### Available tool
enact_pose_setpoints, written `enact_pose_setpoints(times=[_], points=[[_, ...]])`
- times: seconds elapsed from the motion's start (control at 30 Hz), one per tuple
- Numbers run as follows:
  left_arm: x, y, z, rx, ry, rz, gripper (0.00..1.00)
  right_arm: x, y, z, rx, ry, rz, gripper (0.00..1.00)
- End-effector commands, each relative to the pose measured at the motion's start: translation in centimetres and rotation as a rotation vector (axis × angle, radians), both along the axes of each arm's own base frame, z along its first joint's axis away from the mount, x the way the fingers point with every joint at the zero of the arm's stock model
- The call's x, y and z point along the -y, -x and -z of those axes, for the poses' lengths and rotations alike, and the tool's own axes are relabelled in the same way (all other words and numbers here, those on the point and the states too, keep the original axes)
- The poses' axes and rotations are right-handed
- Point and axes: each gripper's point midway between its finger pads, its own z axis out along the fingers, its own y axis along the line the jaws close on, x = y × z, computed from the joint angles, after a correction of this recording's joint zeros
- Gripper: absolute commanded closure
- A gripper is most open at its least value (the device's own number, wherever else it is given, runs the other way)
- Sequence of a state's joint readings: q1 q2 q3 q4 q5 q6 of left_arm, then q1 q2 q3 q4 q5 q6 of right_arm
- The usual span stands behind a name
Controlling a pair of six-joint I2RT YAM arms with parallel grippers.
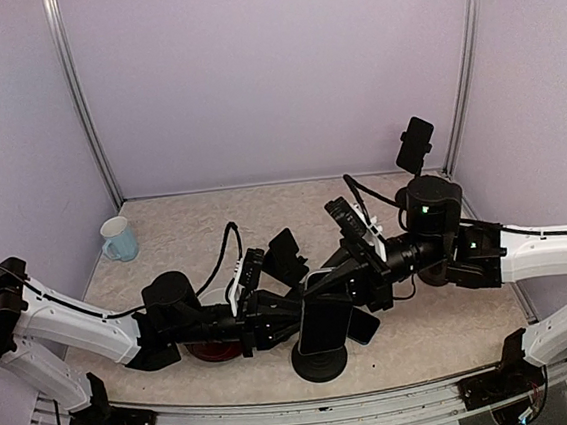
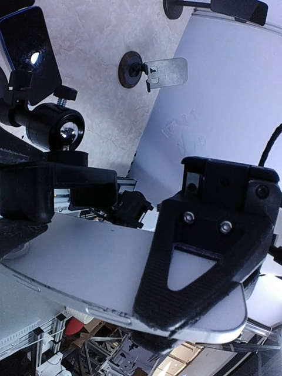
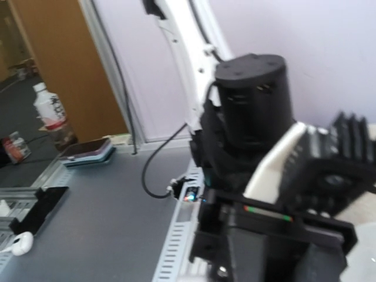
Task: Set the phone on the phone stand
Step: Install the phone onto the phone stand.
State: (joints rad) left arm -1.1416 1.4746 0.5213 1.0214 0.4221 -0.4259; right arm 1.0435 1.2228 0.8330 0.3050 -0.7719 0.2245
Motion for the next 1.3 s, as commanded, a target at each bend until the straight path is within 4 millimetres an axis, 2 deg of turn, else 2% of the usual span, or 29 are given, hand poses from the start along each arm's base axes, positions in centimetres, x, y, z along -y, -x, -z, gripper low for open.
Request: enact_pose_setpoints(times=[0.0, 0.23, 0.4, 0.97, 1.27], points=[[0.4, 1.0, -3.0, 0.04, 0.098, 0.05, 1.0, -0.2, 1.1, -2.1, 0.053, -0.086, -0.078, 1.0], [0.0, 1.7, -3.4, 0.055, 0.105, 0.082, 1.0, -0.6, 1.6, -1.9, 0.079, -0.101, -0.141, 1.0], [-0.4, 2.4, -3.9, 0.072, 0.115, 0.105, 1.0, -1.3, 1.6, -0.7, 0.056, -0.075, -0.175, 1.0], [-1.6, 3.3, -4.7, 0.103, 0.118, 0.104, 1.0, -0.4, -0.6, 1.5, 0.009, -0.035, -0.11, 1.0], [-1.9, 2.8, -4.9, 0.094, 0.115, 0.063, 1.0, -0.9, -1.1, 3.8, -0.022, 0.038, -0.102, 1.0]])
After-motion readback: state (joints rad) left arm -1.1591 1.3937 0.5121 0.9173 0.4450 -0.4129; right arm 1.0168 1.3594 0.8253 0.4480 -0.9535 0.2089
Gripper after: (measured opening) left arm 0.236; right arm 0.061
